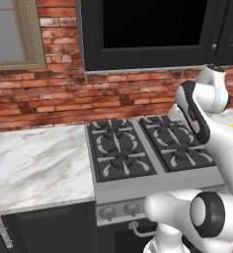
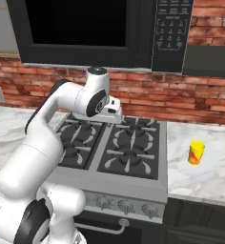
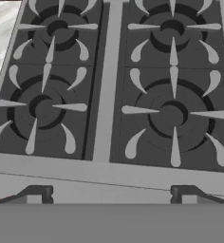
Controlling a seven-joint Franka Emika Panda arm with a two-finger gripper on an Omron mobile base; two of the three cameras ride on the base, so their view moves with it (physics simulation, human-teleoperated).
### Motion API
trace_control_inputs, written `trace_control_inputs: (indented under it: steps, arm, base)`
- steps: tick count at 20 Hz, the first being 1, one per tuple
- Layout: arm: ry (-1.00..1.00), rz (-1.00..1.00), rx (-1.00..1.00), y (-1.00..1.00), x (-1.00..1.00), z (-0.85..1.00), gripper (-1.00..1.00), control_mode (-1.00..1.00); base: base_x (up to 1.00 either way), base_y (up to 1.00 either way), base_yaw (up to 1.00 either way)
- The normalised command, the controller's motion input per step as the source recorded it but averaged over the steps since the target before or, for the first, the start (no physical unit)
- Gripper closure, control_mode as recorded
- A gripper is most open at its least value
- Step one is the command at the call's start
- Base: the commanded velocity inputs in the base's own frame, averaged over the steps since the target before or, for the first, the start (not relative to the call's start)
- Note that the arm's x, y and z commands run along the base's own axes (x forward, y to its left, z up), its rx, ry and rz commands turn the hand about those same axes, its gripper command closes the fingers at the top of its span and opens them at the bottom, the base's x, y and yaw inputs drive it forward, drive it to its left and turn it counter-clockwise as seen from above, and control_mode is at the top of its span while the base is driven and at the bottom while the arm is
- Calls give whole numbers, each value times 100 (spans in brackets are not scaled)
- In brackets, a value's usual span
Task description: Pick the cup and bowl from the counter and place them on the counter next to the sink.
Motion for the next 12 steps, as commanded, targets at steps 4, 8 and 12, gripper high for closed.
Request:
trace_control_inputs:
  steps: [4,8,12]
  arm:
    - [0,0,0,-91,0,0,-100,-100]
    - [4,0,-1,-96,0,0,-100,-100]
    - [10,-4,-1,-80,-13,0,-100,-100]
  base:
    - [0,0,0]
    - [0,0,0]
    - [0,0,0]
